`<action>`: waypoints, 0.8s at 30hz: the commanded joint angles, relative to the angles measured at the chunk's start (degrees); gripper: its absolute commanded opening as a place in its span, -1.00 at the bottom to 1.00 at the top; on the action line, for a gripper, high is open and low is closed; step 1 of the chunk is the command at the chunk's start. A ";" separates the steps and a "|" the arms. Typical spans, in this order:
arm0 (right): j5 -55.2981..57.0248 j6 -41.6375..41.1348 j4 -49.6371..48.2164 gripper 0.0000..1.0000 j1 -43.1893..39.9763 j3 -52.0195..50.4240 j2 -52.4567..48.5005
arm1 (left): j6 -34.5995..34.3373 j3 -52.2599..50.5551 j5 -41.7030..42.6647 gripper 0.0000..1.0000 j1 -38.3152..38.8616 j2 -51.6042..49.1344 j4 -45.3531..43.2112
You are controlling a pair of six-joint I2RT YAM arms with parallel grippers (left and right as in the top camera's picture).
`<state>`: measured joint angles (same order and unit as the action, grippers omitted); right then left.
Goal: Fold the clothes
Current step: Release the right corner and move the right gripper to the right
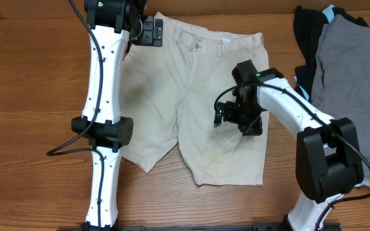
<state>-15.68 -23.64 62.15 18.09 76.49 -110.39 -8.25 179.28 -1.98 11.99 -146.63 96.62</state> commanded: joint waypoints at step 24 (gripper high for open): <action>-0.90 4.28 -7.87 1.00 -16.65 -16.55 -0.02 | 4.46 -0.31 1.60 0.99 0.02 0.04 -6.12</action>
<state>-25.58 -22.33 54.74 5.06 63.35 -107.28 -5.32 179.28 -1.85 11.99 -146.63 90.83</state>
